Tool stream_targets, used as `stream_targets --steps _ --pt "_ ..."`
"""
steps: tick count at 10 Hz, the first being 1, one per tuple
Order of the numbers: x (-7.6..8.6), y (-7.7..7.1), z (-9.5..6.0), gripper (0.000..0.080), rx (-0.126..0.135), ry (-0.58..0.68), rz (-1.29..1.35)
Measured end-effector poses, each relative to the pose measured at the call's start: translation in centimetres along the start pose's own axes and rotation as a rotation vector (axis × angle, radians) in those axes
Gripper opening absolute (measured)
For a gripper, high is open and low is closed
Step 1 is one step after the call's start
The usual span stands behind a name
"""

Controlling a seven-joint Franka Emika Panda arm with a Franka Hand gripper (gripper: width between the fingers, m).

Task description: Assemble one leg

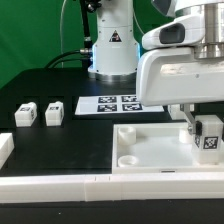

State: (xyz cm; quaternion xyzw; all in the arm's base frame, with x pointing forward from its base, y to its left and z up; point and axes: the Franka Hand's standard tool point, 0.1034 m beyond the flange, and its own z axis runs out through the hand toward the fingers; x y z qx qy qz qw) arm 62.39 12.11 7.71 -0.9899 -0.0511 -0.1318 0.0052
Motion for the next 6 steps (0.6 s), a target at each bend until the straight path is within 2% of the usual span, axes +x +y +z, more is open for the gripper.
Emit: stream_targets --steps 3,6 --pt "0.0 0.2 0.0 0.0294 0.0 -0.003 0.084" --pt "-0.1 1.1 0.0 0.0294 0.007 -0.005 0.461"
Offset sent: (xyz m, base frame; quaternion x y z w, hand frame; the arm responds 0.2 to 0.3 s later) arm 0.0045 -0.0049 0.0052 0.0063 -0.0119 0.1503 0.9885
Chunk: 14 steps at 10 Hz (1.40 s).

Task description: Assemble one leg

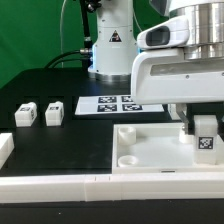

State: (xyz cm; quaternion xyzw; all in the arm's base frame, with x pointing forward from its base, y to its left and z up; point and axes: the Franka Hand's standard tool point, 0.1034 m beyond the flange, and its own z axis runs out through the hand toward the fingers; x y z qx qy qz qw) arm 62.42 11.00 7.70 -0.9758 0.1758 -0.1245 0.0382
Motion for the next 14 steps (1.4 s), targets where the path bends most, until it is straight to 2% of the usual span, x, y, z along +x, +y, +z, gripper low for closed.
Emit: stream_targets --steps 2,4,8,9,11,12,14 --pt "0.0 0.4 0.0 0.0294 -0.002 0.0 0.225" --pt "0.1 0.7 0.0 0.0294 0.008 -0.004 0.464" --pt "-0.1 0.8 0.0 0.0295 0.007 -0.014 0.693" --pt "-0.2 1.0 0.0 0.0297 0.021 -0.028 0.87" --pt "-0.5 1.0 -0.1 0.0298 0.021 -0.058 1.179" --pt "-0.6 1.4 -0.1 0.0298 0.031 -0.084 1.415" --pt "-0.8 1.0 -0.1 0.0298 0.024 -0.103 1.582"
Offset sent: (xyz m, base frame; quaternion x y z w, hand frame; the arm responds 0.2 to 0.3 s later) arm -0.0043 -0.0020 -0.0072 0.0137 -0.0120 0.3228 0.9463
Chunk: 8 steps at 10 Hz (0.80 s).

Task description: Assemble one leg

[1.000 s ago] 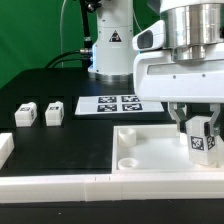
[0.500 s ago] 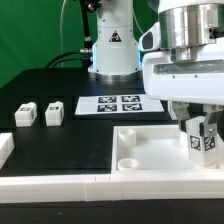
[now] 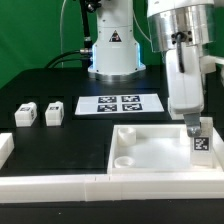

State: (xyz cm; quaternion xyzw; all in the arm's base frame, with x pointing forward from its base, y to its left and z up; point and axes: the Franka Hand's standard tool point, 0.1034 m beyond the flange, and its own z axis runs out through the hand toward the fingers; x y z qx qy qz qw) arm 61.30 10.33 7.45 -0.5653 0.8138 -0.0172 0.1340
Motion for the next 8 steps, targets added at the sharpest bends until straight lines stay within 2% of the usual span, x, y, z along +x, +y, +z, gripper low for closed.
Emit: stream_targets --steps 1,2,3,4,5,8 --pt "-0.02 0.01 0.0 0.0298 0.0 0.0 0.004" --pt "0.0 0.04 0.05 0.0358 -0.001 0.001 -0.009" --pt "0.04 0.07 0.1 0.0494 -0.001 0.001 -0.065" --pt "0.03 0.1 0.13 0.0494 -0.002 0.001 -0.068" --pt "0.1 0.08 0.16 0.0615 -0.002 0.005 -0.136" --pt "-0.06 0.21 0.26 0.0648 -0.014 0.02 -0.584"
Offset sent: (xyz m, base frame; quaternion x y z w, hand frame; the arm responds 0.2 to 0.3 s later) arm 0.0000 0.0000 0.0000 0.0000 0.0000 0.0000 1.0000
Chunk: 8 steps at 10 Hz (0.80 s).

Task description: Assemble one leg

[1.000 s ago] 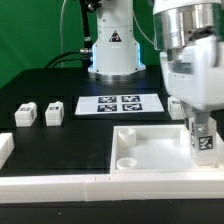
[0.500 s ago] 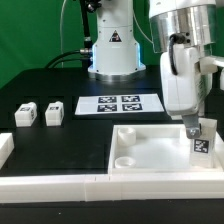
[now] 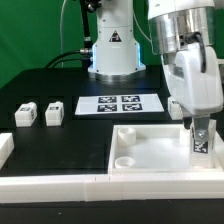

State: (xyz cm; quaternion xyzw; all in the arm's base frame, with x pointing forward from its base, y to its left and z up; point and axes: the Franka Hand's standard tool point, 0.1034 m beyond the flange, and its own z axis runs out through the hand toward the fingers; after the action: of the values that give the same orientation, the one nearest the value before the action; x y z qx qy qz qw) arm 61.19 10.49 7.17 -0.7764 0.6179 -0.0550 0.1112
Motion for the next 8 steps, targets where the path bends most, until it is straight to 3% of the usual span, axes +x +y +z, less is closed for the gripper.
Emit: stream_targets --steps 4,8 --pt "-1.8 -0.5 -0.1 0.0648 -0.049 0.015 -0.568" --pt "-1.4 -0.3 0.0 0.0648 -0.067 0.01 -0.991"
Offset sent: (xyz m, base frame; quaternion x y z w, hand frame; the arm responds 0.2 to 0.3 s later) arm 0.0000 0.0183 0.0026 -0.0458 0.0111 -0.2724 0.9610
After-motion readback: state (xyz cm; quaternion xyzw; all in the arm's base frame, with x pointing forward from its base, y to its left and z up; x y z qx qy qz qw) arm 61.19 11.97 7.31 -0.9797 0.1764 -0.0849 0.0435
